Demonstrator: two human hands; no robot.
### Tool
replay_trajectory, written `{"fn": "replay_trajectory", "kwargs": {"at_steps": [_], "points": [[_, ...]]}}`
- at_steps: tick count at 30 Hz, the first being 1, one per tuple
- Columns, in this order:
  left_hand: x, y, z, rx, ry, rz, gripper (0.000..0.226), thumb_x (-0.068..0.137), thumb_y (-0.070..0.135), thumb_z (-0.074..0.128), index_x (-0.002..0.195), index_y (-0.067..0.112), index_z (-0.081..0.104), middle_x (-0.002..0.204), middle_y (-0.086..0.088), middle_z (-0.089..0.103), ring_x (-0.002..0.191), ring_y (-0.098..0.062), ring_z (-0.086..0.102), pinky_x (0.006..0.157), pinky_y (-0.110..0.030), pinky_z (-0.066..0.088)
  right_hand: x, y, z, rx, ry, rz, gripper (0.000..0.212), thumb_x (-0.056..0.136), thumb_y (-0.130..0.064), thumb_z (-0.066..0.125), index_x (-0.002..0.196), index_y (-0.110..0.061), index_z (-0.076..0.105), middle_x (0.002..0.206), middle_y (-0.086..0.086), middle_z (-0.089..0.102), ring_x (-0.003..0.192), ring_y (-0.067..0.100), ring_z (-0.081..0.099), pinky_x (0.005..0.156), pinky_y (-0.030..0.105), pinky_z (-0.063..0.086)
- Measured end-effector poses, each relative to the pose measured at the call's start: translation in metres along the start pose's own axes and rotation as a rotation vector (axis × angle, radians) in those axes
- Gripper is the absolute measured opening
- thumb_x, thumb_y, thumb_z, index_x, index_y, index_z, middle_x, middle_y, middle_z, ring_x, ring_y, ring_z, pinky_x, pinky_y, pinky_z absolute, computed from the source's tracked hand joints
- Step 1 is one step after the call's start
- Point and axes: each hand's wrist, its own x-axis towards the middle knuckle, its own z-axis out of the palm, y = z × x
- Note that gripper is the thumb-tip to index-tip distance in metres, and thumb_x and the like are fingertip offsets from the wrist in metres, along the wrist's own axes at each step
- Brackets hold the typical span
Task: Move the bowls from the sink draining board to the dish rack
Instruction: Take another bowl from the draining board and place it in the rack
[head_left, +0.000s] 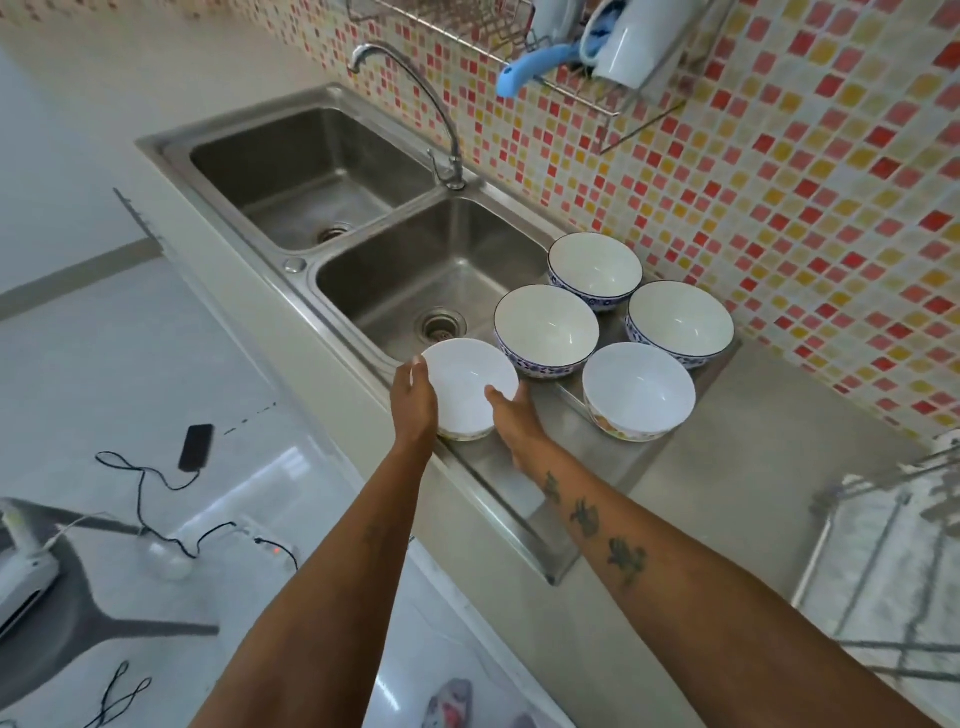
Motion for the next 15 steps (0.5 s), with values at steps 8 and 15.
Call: {"fn": "replay_trajectory", "kwargs": {"at_steps": [8,15], "points": [[-0.034,0.022,-0.005,-0.106,0.021,0.037,0.039,0.104,0.040,0.033,0.124,0.012,0.052,0.128,-0.014,0.058,0.114,-0.032,0.056,0.102,-0.046,0.047,-0.031,-0.011,-0.009,0.091,0.001,-0.031,0.054,0.094,-0.022,0.051,0.144,-0.015,0.032,0.146,0.006,0.044,0.126,0.021,0.047,0.104,0.033,0.039],[-0.148,0.124,0.002,-0.182,-0.108,0.477,0.024,0.106,0.033,0.035,0.121,0.028,0.054,0.119,0.004,0.060,0.111,-0.019,0.059,0.085,-0.028,0.052,-0.148,-0.082,-0.073,0.187,0.256,-0.348,0.046,0.096,-0.035,0.049,0.139,-0.034,0.032,0.133,-0.013,0.044,0.123,0.010,0.045,0.108,0.039,0.043]]}}
